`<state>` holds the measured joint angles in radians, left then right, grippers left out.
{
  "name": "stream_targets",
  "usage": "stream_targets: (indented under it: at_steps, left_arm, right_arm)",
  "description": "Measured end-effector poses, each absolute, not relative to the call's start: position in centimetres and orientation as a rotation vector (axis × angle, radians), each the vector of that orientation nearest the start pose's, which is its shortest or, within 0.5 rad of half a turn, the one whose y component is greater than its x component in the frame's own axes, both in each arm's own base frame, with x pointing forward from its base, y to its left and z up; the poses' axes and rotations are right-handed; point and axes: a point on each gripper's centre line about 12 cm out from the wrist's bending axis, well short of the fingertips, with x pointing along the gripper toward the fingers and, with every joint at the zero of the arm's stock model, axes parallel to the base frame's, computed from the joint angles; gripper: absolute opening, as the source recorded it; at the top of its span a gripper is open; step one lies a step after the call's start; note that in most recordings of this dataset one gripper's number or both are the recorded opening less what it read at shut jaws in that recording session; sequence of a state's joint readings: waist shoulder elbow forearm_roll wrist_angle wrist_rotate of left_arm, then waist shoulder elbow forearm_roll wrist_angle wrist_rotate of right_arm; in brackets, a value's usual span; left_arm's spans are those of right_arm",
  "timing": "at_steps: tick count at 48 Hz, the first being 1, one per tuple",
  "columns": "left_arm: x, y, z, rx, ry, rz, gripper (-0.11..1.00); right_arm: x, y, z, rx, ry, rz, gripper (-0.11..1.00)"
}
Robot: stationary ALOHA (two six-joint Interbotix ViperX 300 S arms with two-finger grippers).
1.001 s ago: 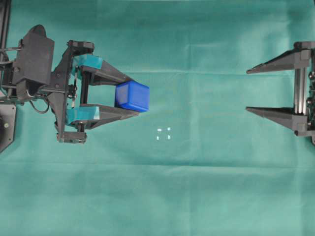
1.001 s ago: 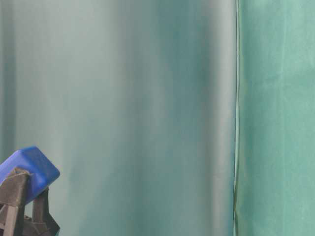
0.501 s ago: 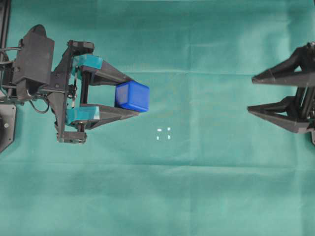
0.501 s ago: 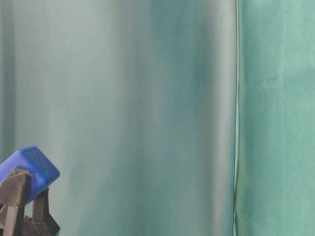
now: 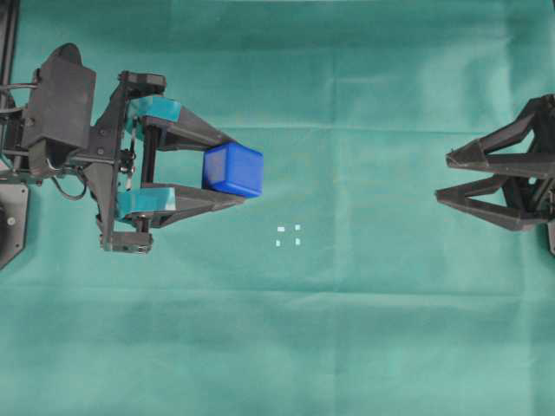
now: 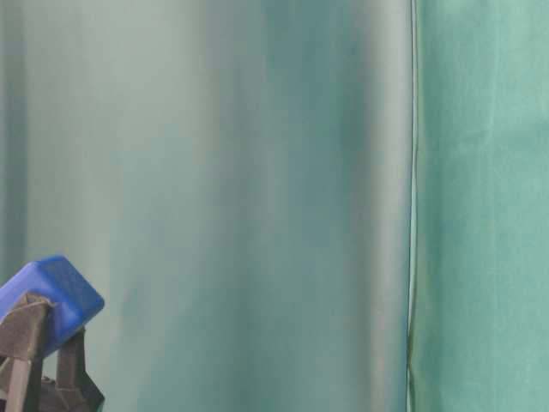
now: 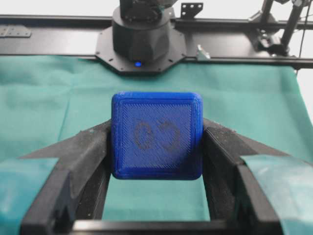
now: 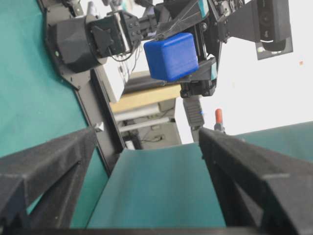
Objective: Handover the blue block to the right arm after grasping it with the left arm, then place it in the designated position.
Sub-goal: 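Hold the cube raised in the left gripper while the right gripper opens, then move the open right gripper left toward the cube held by the left gripper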
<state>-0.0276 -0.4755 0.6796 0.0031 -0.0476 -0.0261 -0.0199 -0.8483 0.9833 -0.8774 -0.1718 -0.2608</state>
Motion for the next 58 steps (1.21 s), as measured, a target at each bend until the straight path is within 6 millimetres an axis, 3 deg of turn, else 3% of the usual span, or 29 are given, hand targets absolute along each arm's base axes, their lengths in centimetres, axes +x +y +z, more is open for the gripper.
stream_targets:
  at_steps: [58]
  left_arm:
    - [32.61, -0.9, 34.18, -0.022, 0.157, -0.026, 0.47]
  right_arm:
    - [23.19, 1.15, 32.54, -1.126, -0.038, 0.122, 0.93]
